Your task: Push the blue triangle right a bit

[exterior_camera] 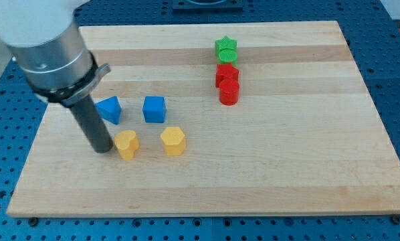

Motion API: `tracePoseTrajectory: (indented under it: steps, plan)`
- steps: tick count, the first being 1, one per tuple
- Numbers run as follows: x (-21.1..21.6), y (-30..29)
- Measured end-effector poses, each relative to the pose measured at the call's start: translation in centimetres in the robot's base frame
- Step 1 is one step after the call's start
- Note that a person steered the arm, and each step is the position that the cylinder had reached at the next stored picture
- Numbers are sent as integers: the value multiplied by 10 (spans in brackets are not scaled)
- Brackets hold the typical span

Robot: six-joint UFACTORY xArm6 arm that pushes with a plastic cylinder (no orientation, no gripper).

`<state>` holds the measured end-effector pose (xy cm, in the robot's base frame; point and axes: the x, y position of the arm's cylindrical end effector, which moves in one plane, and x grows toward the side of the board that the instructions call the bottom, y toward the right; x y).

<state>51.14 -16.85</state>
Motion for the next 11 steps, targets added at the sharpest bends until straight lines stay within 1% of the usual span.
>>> tracePoseTrajectory:
  steps: [2,3,4,5,6,7,8,9,11]
  plan:
    - [-1,56]
    - [-1,59]
    - [1,27]
    - [2,-17]
    - [-5,-46]
    - [-27,-56]
    - [-50,-56]
    - [-63,-54]
    - [-65,-9]
